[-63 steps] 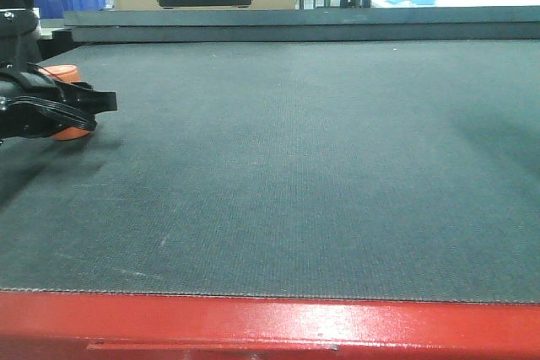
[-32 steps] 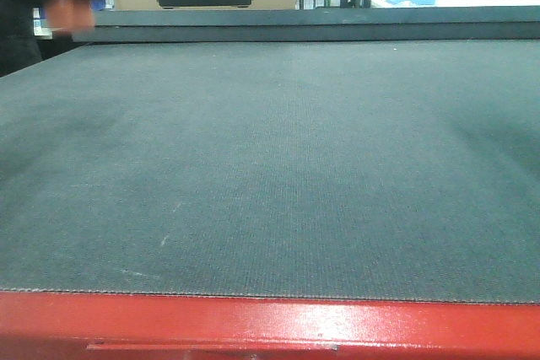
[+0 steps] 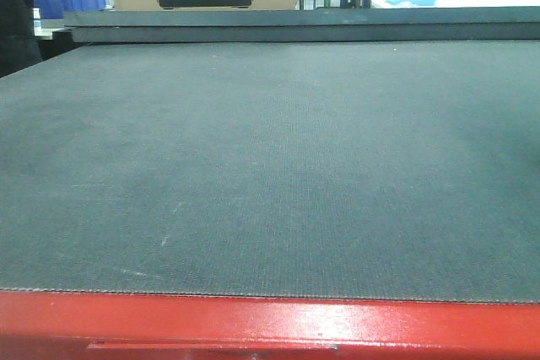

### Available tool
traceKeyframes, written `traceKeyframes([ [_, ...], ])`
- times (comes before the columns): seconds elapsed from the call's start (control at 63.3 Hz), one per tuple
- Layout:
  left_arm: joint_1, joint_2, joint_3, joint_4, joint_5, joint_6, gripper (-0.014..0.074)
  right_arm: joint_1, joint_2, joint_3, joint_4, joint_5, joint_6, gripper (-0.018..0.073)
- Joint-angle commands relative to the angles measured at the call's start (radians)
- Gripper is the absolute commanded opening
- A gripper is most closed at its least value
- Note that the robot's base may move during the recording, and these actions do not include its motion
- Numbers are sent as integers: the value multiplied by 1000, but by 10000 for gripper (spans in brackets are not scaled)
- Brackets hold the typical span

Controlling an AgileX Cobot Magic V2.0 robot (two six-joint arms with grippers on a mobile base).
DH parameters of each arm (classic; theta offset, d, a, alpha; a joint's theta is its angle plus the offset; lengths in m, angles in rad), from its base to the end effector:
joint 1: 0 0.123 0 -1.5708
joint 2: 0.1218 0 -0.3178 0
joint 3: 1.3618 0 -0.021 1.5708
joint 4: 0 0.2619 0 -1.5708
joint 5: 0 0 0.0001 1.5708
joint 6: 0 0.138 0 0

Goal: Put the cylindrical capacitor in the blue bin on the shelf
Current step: 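Lift both held cylinders off the table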

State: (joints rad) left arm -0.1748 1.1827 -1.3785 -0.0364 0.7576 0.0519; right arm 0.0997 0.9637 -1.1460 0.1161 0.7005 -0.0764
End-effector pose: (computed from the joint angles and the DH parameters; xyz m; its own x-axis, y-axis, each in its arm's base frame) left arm 0.2797 -0.0529 0.4598 -0.4446 0.1043 -0.8896 0.2071 0.9782 0.0112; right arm 0.2217 0.0325 0.4369 -0.4148 -0.0289 -0.9095 -0.1617 0.9859 0.0424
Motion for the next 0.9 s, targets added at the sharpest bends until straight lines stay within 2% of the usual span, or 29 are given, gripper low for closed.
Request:
traceKeyframes([
  [0.0, 1, -55, -8, 2, 98, -1, -111, 0, -70, -10, 2, 58, 0, -162],
  [0.111, 1, -122, 5, 2, 163, -1, -111, 2, -121, -5, 3, 113, 0, -162],
  [0.316, 1, -277, 118, 21, 159, -22, -111, 3, -205, 54, 44, 122, 0, -162],
  [0.489, 1, -377, 213, 23, 105, -30, -111, 3, -216, 82, 43, 115, 0, -162],
  [0.884, 1, -397, 227, 24, 92, -30, -111, 3, -216, 84, 43, 78, 0, -162],
])
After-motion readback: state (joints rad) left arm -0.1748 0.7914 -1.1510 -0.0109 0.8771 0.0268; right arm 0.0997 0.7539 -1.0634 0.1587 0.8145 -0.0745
